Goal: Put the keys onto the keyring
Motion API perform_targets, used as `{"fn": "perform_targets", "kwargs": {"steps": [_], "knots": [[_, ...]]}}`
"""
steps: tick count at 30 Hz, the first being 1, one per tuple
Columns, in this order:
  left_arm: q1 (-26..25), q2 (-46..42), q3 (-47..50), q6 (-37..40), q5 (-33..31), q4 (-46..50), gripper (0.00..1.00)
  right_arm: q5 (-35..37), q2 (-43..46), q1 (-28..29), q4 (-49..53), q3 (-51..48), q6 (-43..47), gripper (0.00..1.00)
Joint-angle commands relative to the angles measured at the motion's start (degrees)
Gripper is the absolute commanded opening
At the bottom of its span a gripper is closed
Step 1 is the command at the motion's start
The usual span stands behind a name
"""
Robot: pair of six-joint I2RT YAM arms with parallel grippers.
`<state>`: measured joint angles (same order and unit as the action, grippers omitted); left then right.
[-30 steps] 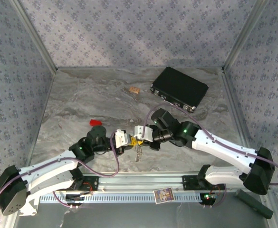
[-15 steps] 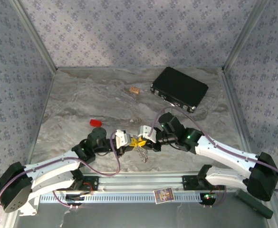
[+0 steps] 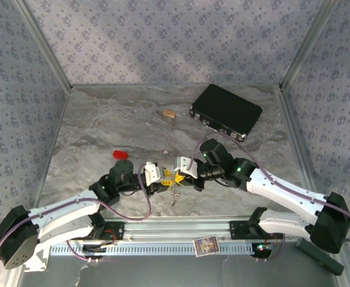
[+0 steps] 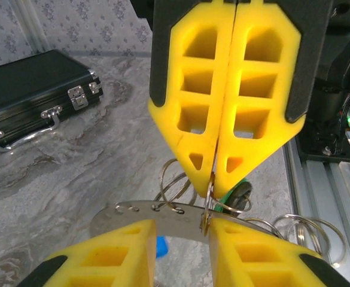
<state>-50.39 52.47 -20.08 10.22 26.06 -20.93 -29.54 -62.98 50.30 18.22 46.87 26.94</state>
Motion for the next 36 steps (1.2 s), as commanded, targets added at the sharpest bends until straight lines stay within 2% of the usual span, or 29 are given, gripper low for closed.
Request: {"fn": "perform_targets", "kwargs": {"steps": [1,8,12,13,14,15,16,19,26,31,36], "knots": [[-0.1,-0.9,-4.4,3.5,-1.0,6.9,0.25,0.7,-0.9,0.9,8.8,5.8,4.5,0.00],[-0.1,0.5,-7.0,5.3,2.0,8.6,0.19,2.8,-3.7,3.2,13.0,10.0,6.3,0.00],[-0.2,0.7,-7.4,5.8,3.3,8.5,0.00,3.1,-4.9,4.1,13.4,11.3,6.3,0.00],[-0.1,0.6,-7.3,5.9,3.4,8.4,0.00,3.2,-4.7,3.9,12.9,11.1,5.9,0.00],[-0.1,0.4,-7.1,5.7,3.4,8.0,0.00,3.7,-4.0,3.5,11.6,10.5,4.3,0.05],[-0.2,0.1,-6.7,5.3,3.4,7.1,0.00,4.0,-2.9,2.8,10.0,9.3,2.6,0.20],[-0.2,-0.1,-6.1,4.8,3.4,6.0,0.00,3.9,-1.7,2.2,8.6,7.9,1.2,0.27],[-0.2,-0.5,-3.4,1.7,2.7,0.6,0.00,5.0,3.2,0.8,3.3,2.2,-3.7,0.33],[-0.1,-0.5,-0.8,-1.2,1.4,-4.1,0.00,8.5,9.7,2.1,-5.0,-7.6,-11.7,0.34],[-0.2,-0.5,-0.8,-1.2,1.9,-3.9,0.00,9.0,8.5,2.6,-7.6,-8.7,-12.5,0.35],[-0.1,-0.7,-0.6,-1.2,2.3,-3.7,0.00,9.2,6.1,2.6,-7.8,-7.5,-12.1,0.31]]}}
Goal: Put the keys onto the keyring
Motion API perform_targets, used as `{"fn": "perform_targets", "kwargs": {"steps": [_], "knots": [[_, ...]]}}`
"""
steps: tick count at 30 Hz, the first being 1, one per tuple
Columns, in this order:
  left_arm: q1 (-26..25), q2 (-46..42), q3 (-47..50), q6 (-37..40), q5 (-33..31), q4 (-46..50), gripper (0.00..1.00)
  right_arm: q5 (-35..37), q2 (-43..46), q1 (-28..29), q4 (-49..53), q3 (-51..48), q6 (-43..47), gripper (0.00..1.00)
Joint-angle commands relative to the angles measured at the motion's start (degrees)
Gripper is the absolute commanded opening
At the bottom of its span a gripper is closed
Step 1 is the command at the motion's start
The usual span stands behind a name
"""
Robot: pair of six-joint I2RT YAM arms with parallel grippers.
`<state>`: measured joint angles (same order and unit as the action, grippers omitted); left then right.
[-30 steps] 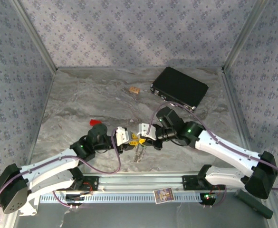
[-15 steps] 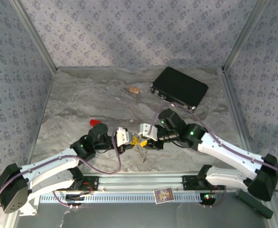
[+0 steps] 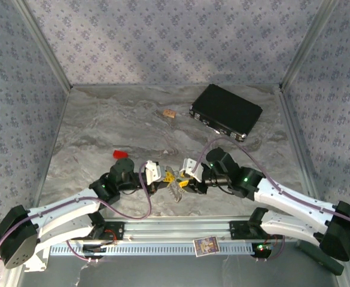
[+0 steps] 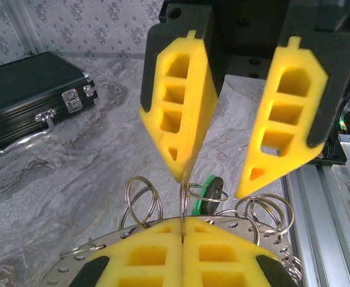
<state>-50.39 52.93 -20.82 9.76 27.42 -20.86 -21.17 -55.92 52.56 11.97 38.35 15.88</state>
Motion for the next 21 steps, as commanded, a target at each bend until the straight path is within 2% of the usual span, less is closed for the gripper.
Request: {"fn": "perform_targets", "kwargs": {"steps": [1,6,10,15,21], "knots": [[-0.1,-1.2,0.1,-0.7,1.1,-3.8,0.00,0.8,-1.2,0.5,-1.6,1.1,-0.9,0.29],[-0.2,-1.4,0.2,-0.6,1.4,-4.3,0.00,0.6,-1.6,0.5,-0.8,2.0,-0.1,0.11],[-0.2,-2.1,0.3,0.0,1.6,-4.1,0.00,2.2,-1.0,0.1,3.5,3.7,3.1,0.01],[-0.3,-2.6,-1.3,0.2,5.6,-5.1,0.00,4.4,-2.9,-0.6,8.1,5.0,7.8,0.00],[-0.3,-2.6,-0.5,1.3,6.2,-5.7,0.00,-1.7,-6.7,0.2,8.5,5.7,6.9,0.00]]}}
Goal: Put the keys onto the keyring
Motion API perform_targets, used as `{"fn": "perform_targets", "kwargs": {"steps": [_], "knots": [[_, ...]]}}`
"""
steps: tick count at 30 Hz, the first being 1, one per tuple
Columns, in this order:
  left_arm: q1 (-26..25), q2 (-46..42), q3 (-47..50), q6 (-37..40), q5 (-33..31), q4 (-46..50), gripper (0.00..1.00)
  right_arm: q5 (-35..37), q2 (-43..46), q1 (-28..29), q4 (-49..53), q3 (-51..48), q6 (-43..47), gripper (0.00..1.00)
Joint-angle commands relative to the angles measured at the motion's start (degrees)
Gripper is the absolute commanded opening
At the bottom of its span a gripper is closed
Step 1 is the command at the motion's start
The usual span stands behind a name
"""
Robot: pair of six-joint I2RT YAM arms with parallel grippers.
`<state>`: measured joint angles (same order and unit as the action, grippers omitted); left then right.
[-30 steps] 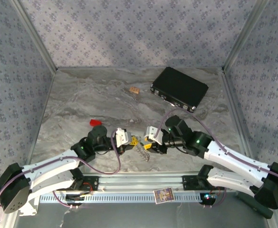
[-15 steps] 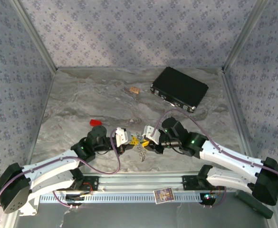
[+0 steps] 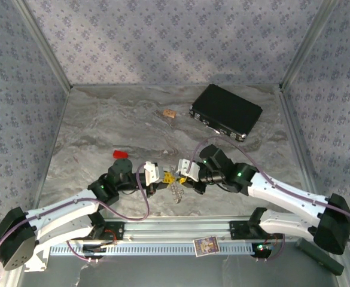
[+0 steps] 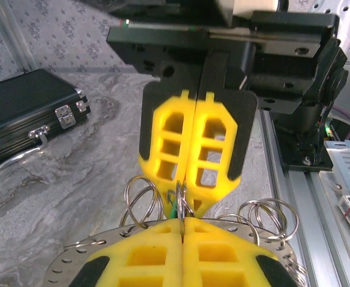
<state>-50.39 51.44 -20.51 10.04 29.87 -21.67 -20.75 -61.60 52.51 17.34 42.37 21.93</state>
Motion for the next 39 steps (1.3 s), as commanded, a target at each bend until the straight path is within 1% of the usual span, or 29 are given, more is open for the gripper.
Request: {"fn": "perform_targets", "kwargs": {"steps": [1,4,5,7,9,12,15,22,25,29,35,38,39], "knots": [[-0.3,-1.0,-0.4,0.8,3.8,-5.5,0.00,-2.6,-1.1,0.2,3.0,1.7,0.7,0.00],[-0.3,-0.7,-0.1,0.9,3.8,-6.3,0.00,-2.6,-0.5,0.0,2.4,1.5,0.6,0.00],[-0.2,-0.6,-0.1,1.1,3.6,-6.1,0.00,-2.4,0.0,-0.1,2.1,1.5,0.4,0.03],[-0.2,-0.2,-0.1,1.4,3.6,-5.7,0.00,-1.8,1.6,-0.5,1.4,0.8,-0.1,0.19],[-0.2,0.2,0.0,1.7,3.6,-5.3,0.00,-1.6,3.9,-1.2,0.7,-0.4,-0.5,0.29],[-0.2,0.9,0.0,2.0,3.6,-5.4,0.00,-2.2,6.9,-1.9,-1.2,-2.0,-1.0,0.31],[-0.3,1.5,-0.1,2.1,3.7,-5.5,0.00,-3.8,8.0,-2.0,-3.7,-2.7,-1.7,0.31],[-0.4,1.3,-0.2,2.1,3.8,-5.5,0.00,-6.3,6.1,-2.0,-6.3,-2.4,-2.1,0.28],[-0.5,1.1,-0.2,2.2,3.8,-5.3,0.00,-6.0,5.7,-2.0,-6.3,-2.8,-2.2,0.30],[-0.4,1.2,-0.2,2.3,4.2,-5.5,0.00,-6.4,5.5,-1.9,-7.4,-3.1,-2.7,0.27],[-0.5,1.5,-0.3,2.1,4.7,-6.4,0.00,-8.2,3.2,-1.9,-9.2,-2.6,-3.1,0.18],[-0.6,1.6,-0.4,1.9,4.1,-6.1,0.00,-8.7,2.8,-1.9,-8.9,-2.1,-2.6,0.04],[-0.6,1.4,-0.5,1.8,2.6,-5.4,0.00,-8.8,2.9,-2.0,-8.3,-1.8,-2.2,0.00]]}}
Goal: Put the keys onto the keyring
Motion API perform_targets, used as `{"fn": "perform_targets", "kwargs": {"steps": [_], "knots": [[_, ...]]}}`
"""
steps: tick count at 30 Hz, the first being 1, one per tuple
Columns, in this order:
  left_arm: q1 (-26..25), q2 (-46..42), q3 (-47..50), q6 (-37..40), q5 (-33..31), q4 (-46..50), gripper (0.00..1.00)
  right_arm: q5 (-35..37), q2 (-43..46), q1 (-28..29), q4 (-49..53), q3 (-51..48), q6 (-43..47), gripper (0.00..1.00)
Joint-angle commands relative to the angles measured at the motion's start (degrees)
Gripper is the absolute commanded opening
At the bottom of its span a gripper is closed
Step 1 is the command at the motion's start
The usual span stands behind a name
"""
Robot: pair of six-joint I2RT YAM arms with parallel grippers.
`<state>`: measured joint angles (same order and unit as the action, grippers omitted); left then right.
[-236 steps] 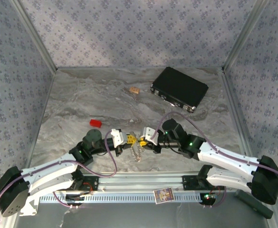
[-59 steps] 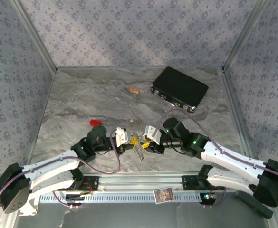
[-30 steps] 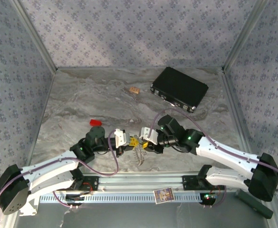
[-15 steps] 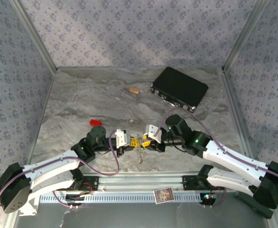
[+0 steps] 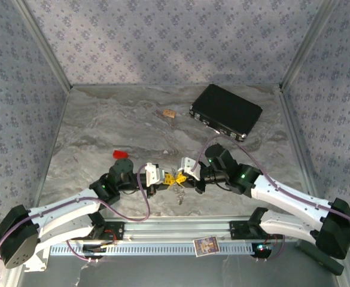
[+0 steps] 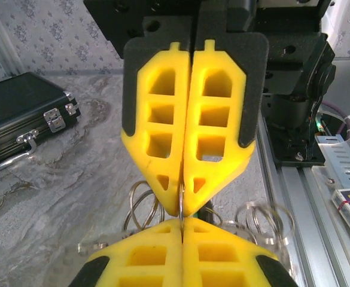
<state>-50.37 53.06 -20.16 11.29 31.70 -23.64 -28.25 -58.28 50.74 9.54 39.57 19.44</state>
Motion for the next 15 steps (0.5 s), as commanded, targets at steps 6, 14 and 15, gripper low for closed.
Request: {"fn": "perform_targets", "kwargs": {"steps": [6,14,15], "knots": [[-0.5,-0.7,-4.1,3.6,-6.5,8.2,0.26,2.8,-1.5,0.5,11.1,6.7,6.3,0.00],[-0.8,0.8,-8.2,7.3,-5.0,15.2,0.23,7.2,-6.1,2.4,22.9,14.7,12.7,0.00],[-0.7,0.9,-8.4,7.4,-4.7,15.0,0.22,7.2,-6.3,2.7,22.8,15.0,12.8,0.00]]}}
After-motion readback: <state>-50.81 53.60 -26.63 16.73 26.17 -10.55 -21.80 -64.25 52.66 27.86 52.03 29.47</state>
